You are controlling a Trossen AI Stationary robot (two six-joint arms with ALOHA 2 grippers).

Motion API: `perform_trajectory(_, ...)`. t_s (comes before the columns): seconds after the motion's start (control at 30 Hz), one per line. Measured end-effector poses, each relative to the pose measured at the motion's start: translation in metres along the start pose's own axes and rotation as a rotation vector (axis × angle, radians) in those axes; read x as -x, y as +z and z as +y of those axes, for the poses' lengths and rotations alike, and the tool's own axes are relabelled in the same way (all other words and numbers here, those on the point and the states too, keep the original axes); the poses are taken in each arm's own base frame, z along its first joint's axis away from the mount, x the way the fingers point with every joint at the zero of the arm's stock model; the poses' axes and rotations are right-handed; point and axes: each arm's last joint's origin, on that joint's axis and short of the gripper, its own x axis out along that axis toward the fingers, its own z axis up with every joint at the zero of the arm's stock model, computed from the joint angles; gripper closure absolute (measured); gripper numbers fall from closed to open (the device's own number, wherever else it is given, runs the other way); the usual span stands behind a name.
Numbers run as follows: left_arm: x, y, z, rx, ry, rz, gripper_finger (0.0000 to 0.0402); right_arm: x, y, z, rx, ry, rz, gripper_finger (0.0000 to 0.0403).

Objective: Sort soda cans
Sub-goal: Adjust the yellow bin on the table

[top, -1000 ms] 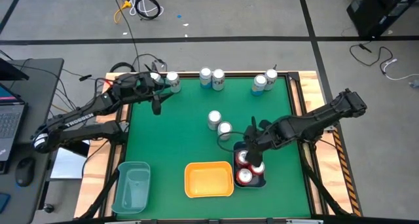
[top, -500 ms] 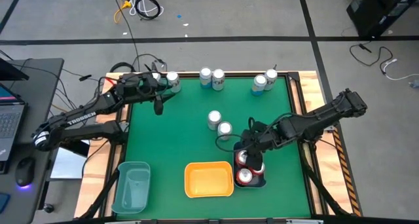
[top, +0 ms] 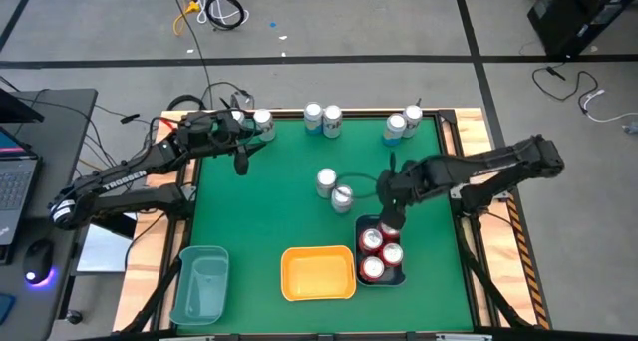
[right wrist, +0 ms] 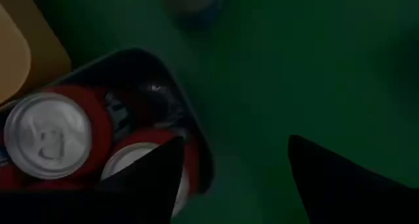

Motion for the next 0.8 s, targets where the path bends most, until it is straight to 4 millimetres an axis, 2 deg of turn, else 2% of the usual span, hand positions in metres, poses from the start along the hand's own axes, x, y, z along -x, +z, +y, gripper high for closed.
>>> perform_trajectory(0.3, -0.001, 0.000, 0.002, 0.008, 0.042, -0.004, 0.0204, -0.004, 0.043, -0.053, 0.035, 0.010, -0.124, 0.0176)
perform_trajectory(0.43, -0.008, -0.001, 0.004, 0.055, 0.041, 0.002, 0.0214, -0.003, 0.064, -0.078, 0.049, 0.054, -0.231, 0.0181)
perform_trajectory(0.57, -0.023, -0.008, 0.005, 0.071, -0.033, 0.054, 0.0251, -0.002, 0.073, -0.082, 0.118, 0.128, -0.305, 0.0179)
perform_trajectory(0.7, -0.037, -0.013, 0.005, 0.018, -0.120, 0.076, 0.0301, -0.003, 0.069, -0.080, 0.132, 0.126, -0.265, 0.0180)
perform_trajectory(0.8, -0.046, -0.014, 0.002, -0.032, -0.219, 0.059, 0.0344, -0.002, 0.066, -0.071, 0.168, 0.173, -0.250, 0.0190)
